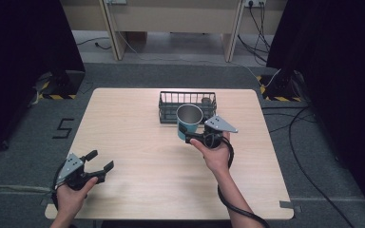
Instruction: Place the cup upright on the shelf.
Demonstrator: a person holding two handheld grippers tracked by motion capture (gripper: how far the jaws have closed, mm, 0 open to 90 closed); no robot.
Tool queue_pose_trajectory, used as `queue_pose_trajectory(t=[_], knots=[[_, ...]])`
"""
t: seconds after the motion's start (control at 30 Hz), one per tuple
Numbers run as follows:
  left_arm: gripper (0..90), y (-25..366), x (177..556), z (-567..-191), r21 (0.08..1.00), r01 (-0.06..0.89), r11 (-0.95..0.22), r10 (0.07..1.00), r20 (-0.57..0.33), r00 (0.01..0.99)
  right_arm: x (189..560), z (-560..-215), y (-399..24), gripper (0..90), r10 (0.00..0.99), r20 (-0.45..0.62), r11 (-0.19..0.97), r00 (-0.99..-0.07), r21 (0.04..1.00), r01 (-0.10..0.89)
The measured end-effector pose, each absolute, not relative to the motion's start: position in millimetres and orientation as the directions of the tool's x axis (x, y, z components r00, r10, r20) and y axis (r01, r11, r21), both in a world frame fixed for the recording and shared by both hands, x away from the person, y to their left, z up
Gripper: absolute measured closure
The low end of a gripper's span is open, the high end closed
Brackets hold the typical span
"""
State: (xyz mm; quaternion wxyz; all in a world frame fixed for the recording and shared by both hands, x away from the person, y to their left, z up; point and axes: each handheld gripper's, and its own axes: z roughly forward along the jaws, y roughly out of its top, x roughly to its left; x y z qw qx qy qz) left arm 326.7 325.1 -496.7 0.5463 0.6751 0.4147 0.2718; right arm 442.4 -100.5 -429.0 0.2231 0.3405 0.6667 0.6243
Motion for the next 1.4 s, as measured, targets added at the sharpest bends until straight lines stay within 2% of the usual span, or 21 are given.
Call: queue_pose_trajectory(t=[1.4], knots=[[15.6,325.6,327.1,-497.1,0.963,0.265,-0.050,0.856,-0.096,0.509,500.6,-404.0,-104.9,15.5,0.798,0.147,-0.052,-0.585,0.983,0.176]])
